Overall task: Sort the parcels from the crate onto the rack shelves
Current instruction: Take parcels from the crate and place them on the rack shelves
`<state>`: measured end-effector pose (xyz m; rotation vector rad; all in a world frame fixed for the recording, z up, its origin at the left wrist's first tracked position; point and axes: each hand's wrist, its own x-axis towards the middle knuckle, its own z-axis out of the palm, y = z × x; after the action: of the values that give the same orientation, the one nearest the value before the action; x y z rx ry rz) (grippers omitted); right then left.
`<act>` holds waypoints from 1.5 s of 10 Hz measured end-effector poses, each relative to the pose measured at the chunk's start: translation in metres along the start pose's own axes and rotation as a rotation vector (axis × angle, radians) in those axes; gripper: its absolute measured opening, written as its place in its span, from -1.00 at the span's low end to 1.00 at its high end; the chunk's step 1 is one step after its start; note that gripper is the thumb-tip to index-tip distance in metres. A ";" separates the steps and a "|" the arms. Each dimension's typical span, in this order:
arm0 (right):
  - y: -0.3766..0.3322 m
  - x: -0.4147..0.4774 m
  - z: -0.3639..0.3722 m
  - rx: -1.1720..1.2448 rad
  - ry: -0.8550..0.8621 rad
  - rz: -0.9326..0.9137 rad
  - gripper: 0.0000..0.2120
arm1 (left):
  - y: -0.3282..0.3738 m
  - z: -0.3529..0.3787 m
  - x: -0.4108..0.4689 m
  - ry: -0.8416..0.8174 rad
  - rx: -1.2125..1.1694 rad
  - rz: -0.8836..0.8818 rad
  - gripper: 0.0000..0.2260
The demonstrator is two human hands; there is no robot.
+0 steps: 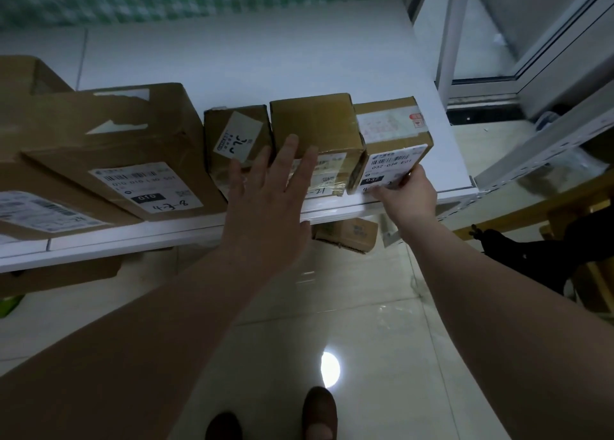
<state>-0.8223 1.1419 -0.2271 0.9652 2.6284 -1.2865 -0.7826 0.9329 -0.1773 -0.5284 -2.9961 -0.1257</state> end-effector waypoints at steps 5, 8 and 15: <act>0.004 -0.019 -0.005 -0.942 -0.270 -0.634 -0.59 | -0.033 0.014 -0.050 -0.032 -0.202 -0.029 -0.60; -0.008 -0.015 0.014 -0.949 -0.279 -0.697 -0.60 | -0.059 0.010 -0.066 -0.196 -0.256 -0.188 -0.61; -0.035 -0.079 0.067 -0.374 -0.468 -0.782 -0.72 | -0.082 0.022 -0.045 -0.319 -1.175 -1.050 -0.81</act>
<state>-0.7930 1.0369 -0.2214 -0.4199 2.7417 -0.8671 -0.7703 0.8435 -0.2096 1.1394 -2.7454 -1.9947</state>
